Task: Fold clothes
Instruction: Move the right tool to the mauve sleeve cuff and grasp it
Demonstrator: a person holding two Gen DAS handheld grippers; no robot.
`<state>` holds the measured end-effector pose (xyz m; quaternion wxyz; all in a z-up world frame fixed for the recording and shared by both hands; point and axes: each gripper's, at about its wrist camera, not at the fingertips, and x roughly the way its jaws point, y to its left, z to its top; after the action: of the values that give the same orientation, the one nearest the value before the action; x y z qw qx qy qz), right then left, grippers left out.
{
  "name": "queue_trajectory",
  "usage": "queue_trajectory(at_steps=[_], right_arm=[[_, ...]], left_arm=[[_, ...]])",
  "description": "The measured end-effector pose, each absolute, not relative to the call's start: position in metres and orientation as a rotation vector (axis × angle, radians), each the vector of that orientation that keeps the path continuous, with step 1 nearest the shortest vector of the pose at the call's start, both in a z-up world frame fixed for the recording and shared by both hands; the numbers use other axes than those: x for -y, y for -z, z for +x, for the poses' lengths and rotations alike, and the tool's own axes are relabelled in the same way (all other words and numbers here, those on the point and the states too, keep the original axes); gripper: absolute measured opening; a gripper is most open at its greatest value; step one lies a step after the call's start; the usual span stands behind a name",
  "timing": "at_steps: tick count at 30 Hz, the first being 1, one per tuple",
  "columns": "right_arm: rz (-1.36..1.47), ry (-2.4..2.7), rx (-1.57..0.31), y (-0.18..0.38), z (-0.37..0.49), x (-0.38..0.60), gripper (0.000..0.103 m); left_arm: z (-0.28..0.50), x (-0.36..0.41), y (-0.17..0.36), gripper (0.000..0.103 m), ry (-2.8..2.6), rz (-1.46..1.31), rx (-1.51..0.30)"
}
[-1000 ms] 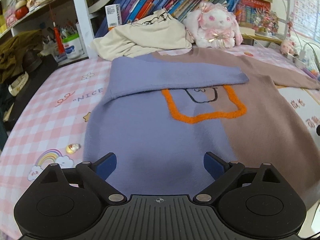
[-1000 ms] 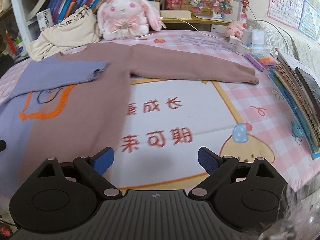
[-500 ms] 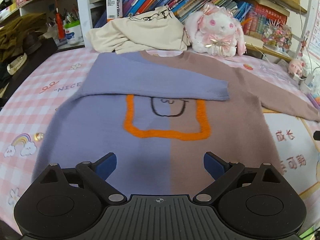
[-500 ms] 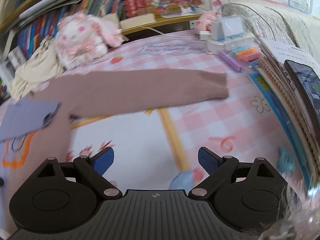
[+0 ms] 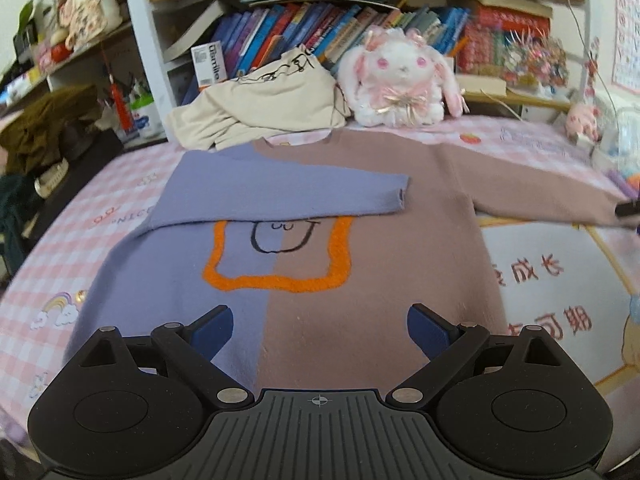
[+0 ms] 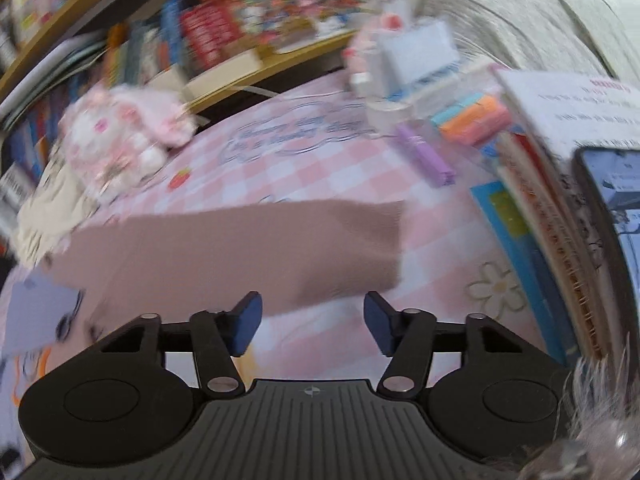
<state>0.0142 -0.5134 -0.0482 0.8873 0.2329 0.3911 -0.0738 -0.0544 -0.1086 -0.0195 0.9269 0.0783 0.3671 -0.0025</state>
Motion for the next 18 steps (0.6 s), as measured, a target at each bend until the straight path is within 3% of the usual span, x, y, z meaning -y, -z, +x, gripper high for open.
queue_trajectory(at_steps=[7, 11, 14, 18], right_arm=[[0.598, 0.175, -0.777, 0.058, 0.02, 0.542, 0.048], [0.637, 0.189, -0.757, 0.061, 0.024, 0.549, 0.035], [0.645, 0.222, -0.752, 0.063, 0.026, 0.55, 0.019], [0.633, 0.225, -0.755, 0.064, 0.027, 0.551, 0.012]], left_arm=[[-0.056, 0.111, 0.017, 0.096, -0.041, 0.153, -0.761], [-0.056, 0.114, 0.016, 0.096, -0.039, 0.156, -0.762], [-0.056, 0.121, 0.016, 0.096, -0.02, 0.187, -0.755], [-0.056, 0.129, 0.017, 0.096, -0.006, 0.231, -0.752]])
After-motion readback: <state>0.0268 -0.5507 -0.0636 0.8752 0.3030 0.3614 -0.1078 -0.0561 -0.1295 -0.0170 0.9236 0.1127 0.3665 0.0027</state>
